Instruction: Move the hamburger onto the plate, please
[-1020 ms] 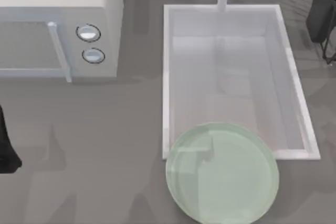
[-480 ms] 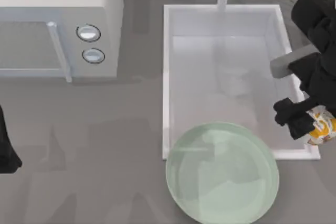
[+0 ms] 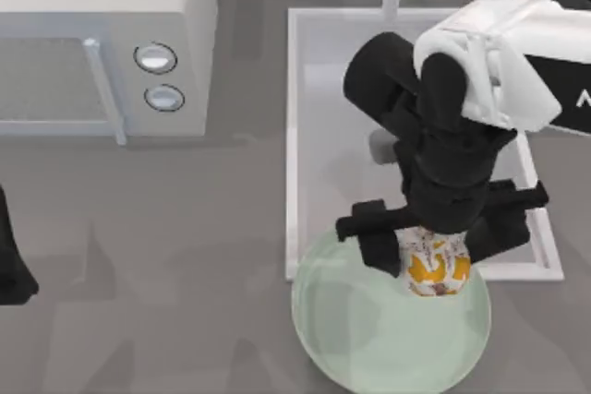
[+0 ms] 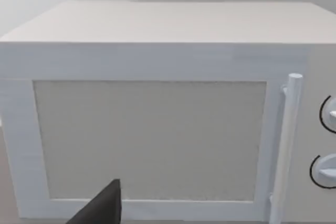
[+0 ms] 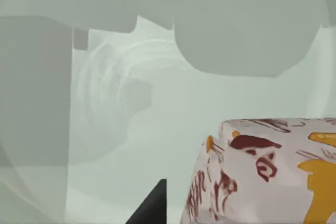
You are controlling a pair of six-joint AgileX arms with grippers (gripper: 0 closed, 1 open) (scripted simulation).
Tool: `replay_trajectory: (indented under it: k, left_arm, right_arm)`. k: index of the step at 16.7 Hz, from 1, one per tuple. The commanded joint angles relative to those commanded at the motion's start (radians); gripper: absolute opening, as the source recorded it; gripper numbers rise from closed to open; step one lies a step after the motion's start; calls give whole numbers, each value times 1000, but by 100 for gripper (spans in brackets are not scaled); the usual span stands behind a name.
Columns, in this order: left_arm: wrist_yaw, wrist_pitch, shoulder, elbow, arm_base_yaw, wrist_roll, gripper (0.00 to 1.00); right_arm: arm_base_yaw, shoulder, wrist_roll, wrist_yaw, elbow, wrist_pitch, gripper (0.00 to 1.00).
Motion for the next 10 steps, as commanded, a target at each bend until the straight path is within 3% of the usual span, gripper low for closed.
replay_trajectory:
  k: [5, 10]
  left_arm:
    - [0, 0, 0, 0, 0, 0, 100]
    - [0, 0, 0, 0, 0, 0, 100]
  right_arm:
    - [71, 20, 199, 11, 36, 17, 0]
    - [76, 21, 217, 13, 39, 19, 0]
